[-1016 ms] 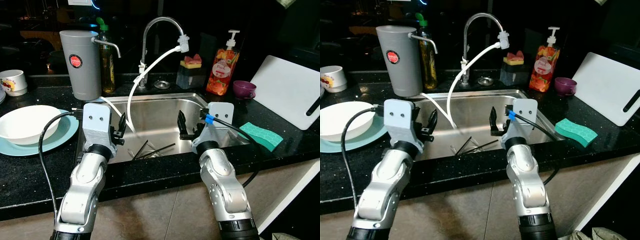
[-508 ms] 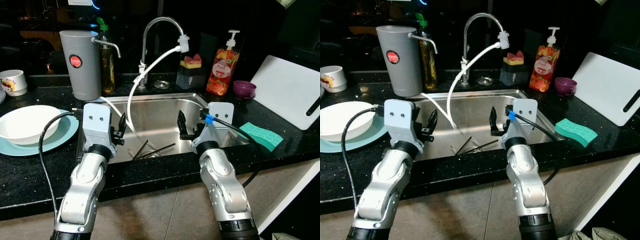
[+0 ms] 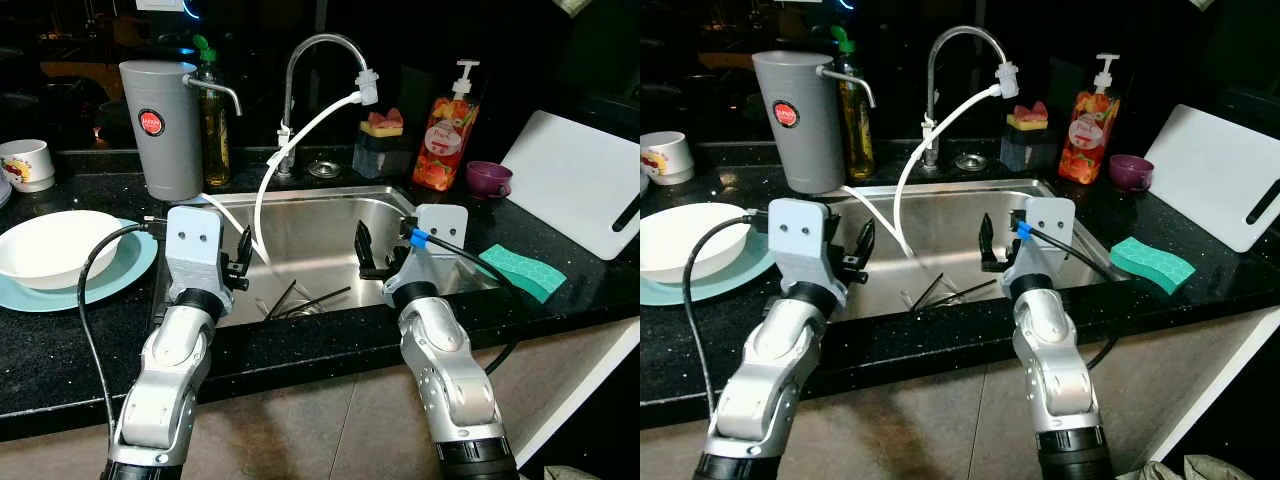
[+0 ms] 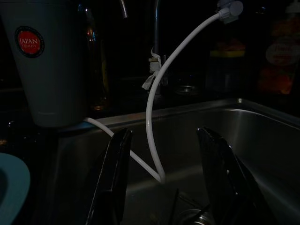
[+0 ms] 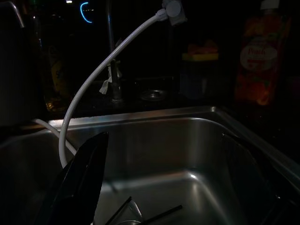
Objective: Kitchen organization
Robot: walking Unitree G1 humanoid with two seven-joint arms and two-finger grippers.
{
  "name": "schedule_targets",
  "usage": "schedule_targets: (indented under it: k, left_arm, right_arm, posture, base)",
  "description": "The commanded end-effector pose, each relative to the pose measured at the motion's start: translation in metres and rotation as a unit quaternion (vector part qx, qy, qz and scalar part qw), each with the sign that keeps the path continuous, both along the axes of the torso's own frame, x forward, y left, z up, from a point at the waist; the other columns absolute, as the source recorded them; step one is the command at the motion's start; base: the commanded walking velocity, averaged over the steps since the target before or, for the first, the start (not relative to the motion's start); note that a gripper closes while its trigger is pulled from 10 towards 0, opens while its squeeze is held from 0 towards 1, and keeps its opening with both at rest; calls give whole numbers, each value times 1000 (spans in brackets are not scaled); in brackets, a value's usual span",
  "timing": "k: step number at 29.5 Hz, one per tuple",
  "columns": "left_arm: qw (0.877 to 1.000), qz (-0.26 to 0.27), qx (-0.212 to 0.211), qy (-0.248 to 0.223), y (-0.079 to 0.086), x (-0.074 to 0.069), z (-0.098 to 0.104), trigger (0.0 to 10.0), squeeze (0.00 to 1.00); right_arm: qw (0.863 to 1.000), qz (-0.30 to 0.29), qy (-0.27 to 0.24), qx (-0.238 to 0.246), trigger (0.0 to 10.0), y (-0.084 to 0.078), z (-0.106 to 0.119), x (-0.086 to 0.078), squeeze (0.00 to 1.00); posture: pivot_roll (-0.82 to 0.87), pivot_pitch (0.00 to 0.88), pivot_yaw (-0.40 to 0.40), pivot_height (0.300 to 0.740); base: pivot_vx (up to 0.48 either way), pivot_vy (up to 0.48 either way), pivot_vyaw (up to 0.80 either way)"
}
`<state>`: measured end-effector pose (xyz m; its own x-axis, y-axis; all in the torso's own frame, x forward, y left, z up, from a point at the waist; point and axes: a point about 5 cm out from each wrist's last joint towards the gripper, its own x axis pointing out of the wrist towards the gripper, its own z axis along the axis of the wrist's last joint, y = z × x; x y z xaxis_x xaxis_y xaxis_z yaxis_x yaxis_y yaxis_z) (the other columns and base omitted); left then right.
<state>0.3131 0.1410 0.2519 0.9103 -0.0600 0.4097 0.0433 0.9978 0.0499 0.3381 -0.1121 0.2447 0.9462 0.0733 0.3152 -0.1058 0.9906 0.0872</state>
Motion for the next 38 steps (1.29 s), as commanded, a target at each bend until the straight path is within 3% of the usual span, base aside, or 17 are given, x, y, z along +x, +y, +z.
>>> schedule_targets:
  k: [1, 16, 22, 25, 29, 33, 38]
  left_arm:
    - [1000, -2, 4, 3, -3, 2, -1, 10000, 0]
    - [1000, 0, 6, 7, -1, 1, -5, 10000, 0]
    - [998, 42, 14, 40, 25, -10, -24, 10000, 0]
    - [998, 46, 16, 42, 28, -11, -25, 10000, 0]
    - [995, 78, 28, 47, 47, -17, -26, 10000, 0]
    - [994, 97, 34, 47, 57, -23, -26, 10000, 0]
    - [993, 99, 36, 47, 57, -26, -26, 10000, 0]
  right_arm:
    - [1000, 0, -5, 2, 10000, -1, 2, 0, 0]
    - [1000, 1, -3, 0, 10000, -1, 1, 0, 0]
    - [1000, -6, 9, -4, 10000, -7, -5, -5, 0]
    - [1000, -8, 12, -5, 10000, -8, -7, -6, 0]
    - [1000, -17, 25, -7, 10000, -13, -15, -9, 0]
    - [999, -17, 44, -10, 10000, -15, -27, -9, 0]
    - [999, -14, 48, -9, 10000, -14, -29, -9, 0]
  posture:
    - [151, 61, -72, 740]
    - [144, 56, -74, 740]
    - [112, 63, -75, 740]
    - [110, 66, -75, 740]
    - [108, 71, -75, 740]
    - [127, 76, -82, 740]
    - [144, 80, -81, 740]
  base:
    - [0, 0, 0]
    - [0, 0, 0]
    - [0, 0, 0]
    - [0, 0, 0]
    - [0, 0, 0]
    - [0, 0, 0]
    - [0, 0, 0]
